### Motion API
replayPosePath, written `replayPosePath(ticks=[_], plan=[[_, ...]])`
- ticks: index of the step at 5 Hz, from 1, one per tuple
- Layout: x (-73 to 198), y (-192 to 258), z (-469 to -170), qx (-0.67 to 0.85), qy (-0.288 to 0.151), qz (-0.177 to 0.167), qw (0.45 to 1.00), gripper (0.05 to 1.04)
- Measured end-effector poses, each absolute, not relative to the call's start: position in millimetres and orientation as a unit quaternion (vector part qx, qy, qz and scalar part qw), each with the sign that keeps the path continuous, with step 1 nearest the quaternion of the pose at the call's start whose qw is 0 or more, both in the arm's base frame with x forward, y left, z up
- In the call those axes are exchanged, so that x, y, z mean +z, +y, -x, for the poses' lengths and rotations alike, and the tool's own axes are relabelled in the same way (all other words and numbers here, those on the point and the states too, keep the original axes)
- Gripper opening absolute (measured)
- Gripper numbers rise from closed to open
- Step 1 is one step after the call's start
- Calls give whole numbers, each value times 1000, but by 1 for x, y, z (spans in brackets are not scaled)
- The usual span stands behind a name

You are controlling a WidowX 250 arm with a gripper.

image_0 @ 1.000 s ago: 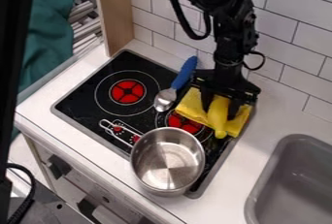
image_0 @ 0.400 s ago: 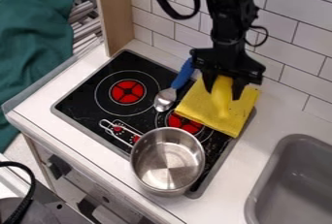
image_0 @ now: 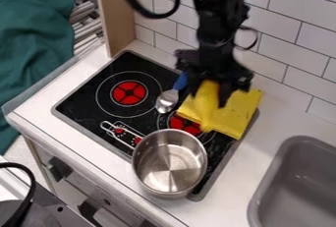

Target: Move the yellow object to the top left burner

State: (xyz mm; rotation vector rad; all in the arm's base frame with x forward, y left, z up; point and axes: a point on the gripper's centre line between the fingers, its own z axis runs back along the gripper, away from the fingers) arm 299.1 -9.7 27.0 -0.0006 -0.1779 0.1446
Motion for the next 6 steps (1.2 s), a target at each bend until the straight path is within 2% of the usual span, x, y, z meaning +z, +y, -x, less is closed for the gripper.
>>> replayPosePath(ticks=[1, 2, 3, 4, 5, 6], plan=[[18, 8, -272, 80, -60, -6, 995, 543], [18, 22, -262, 98, -56, -10, 994, 543], [25, 56, -275, 142, -86, -17, 986, 543], [22, 104, -286, 188, -94, -31, 977, 543], [5, 134, -295, 202, -71, -35, 976, 543], [-24, 160, -307, 181, -49, -28, 982, 543]])
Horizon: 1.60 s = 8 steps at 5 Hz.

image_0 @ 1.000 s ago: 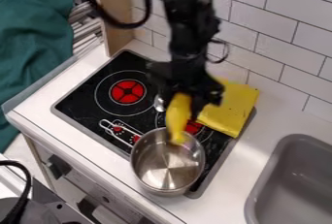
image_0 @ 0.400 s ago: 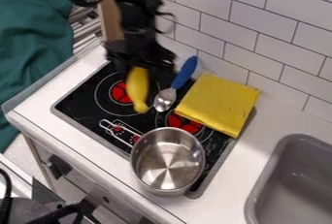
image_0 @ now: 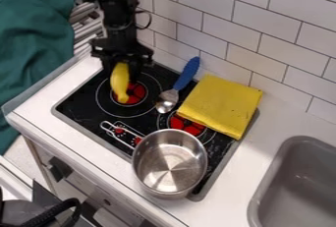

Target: Move the yellow object to the top left burner

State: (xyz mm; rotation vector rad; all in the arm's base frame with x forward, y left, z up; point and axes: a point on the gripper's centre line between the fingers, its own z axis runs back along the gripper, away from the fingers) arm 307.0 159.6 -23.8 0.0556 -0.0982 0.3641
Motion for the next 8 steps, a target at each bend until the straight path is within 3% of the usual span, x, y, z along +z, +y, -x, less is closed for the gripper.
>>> replayPosePath(ticks=[2, 3, 5, 6, 7, 8], plan=[[-38, 175, -354, 31, -92, -30, 995, 543], [-37, 176, -362, 19, -102, -28, 994, 613], [-37, 171, -357, 34, -90, -33, 995, 998], [-17, 165, -357, 24, -93, -44, 994, 1003], [22, 152, -360, 34, -117, -51, 991, 1001], [40, 136, -354, 55, -96, -44, 993, 1001]])
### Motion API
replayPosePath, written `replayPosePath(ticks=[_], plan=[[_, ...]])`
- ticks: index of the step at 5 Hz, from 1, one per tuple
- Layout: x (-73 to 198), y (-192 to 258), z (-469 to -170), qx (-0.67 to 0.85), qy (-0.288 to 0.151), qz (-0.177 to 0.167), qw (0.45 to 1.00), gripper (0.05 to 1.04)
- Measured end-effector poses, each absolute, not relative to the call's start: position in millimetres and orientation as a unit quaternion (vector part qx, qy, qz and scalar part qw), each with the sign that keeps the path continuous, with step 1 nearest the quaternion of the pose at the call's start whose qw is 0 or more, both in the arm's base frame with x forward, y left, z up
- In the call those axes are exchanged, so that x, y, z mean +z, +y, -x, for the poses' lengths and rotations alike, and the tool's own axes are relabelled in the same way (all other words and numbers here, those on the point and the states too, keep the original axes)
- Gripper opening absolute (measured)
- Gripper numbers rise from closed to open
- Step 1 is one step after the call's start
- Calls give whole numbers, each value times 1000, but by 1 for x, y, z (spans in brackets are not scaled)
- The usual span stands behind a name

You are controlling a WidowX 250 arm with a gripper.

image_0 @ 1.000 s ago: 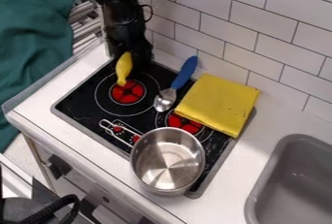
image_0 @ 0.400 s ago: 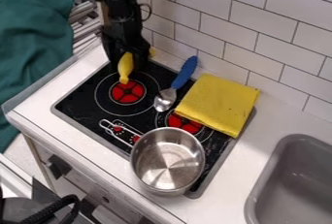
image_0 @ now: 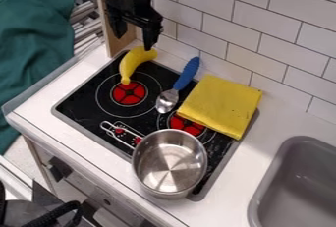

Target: Move the yellow object to the top left burner

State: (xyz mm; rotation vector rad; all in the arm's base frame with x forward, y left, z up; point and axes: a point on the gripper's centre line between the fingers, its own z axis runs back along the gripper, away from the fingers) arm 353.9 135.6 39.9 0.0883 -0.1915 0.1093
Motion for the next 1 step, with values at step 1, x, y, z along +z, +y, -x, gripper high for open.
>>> replayPosePath(ticks=[1], plan=[[42, 122, -342, 87, -90, -21, 992, 1001]])
